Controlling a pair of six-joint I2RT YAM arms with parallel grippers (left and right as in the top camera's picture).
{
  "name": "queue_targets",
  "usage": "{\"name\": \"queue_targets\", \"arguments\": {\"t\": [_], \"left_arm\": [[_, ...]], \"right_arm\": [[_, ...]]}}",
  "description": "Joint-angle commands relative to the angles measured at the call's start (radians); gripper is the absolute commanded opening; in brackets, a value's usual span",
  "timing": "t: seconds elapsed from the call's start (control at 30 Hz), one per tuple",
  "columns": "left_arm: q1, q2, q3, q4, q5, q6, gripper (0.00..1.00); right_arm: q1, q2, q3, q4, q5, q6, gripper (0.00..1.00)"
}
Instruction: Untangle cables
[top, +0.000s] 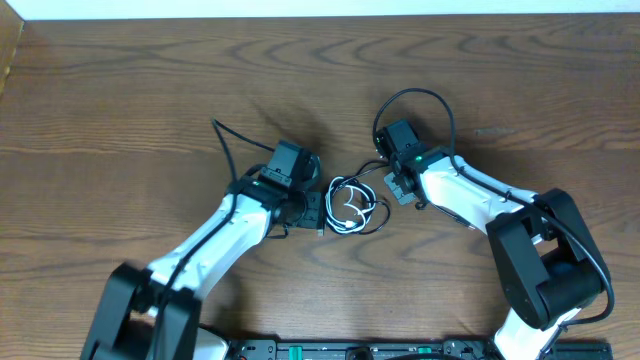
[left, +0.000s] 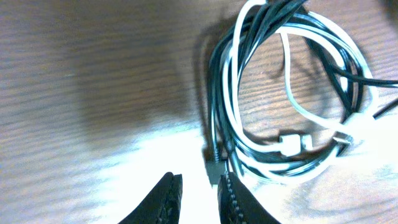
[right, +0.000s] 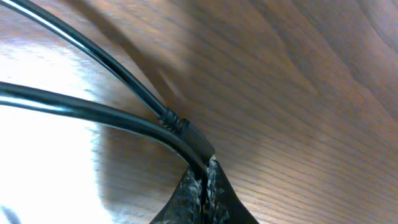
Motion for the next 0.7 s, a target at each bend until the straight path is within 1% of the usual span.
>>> {"name": "queue_targets", "arguments": {"t": [0.0, 0.07, 0.13, 0.17, 0.2, 0.27, 0.3, 0.33, 0.47, 0.57, 0.6, 0.63, 0.67], "left_arm": [[0.021, -0.051, 0.024, -0.068, -0.063, -0.023, 0.25], [0.035, -0.053, 0.024, -0.107, -0.062, -0.025, 0.25], [0.046, -0.05, 0.024, -0.135, -0.061, -0.025, 0.3], [0.049, -0.047, 0.024, -0.144, -0.058, -0.025, 0.31], [0.053, -0.044, 0.024, -0.154, -0.059, -0.025, 0.32], [0.059, -0.04, 0.024, -0.169, -0.059, -0.03, 0.32], [0.062, -0.04, 0.024, -0.175, -0.059, -0.039, 0.33], [0.066, -0.039, 0.024, -0.181, -0.059, -0.048, 0.33], [0.074, -0.038, 0.024, -0.188, -0.058, -0.075, 0.33], [0.074, -0.036, 0.024, -0.187, -0.058, -0.097, 0.33], [0.074, -0.034, 0.024, -0.184, -0.058, -0.1, 0.33], [0.074, -0.032, 0.024, -0.183, -0.058, -0.1, 0.33], [0.074, -0.029, 0.024, -0.183, -0.058, -0.1, 0.33]], "right_arm": [[-0.012, 0.048, -0.025, -0.022, -0.03, 0.051, 0.01], [-0.012, 0.039, -0.024, -0.019, -0.032, 0.061, 0.01], [-0.013, 0.027, -0.016, -0.023, -0.041, 0.061, 0.03], [-0.013, 0.021, -0.01, -0.031, -0.053, 0.061, 0.08], [-0.013, 0.008, 0.003, -0.049, -0.081, 0.061, 0.19], [-0.015, -0.015, 0.027, -0.077, -0.135, 0.061, 0.29], [-0.016, -0.027, 0.04, -0.088, -0.164, 0.061, 0.37], [-0.018, -0.045, 0.056, -0.101, -0.193, 0.061, 0.43], [-0.025, -0.115, 0.111, -0.159, -0.297, 0.061, 0.58], [-0.027, -0.163, 0.129, -0.185, -0.409, 0.061, 0.58], [-0.027, -0.178, 0.129, -0.191, -0.454, 0.061, 0.54], [-0.027, -0.19, 0.129, -0.201, -0.509, 0.061, 0.47], [-0.027, -0.193, 0.129, -0.206, -0.529, 0.063, 0.42]]}}
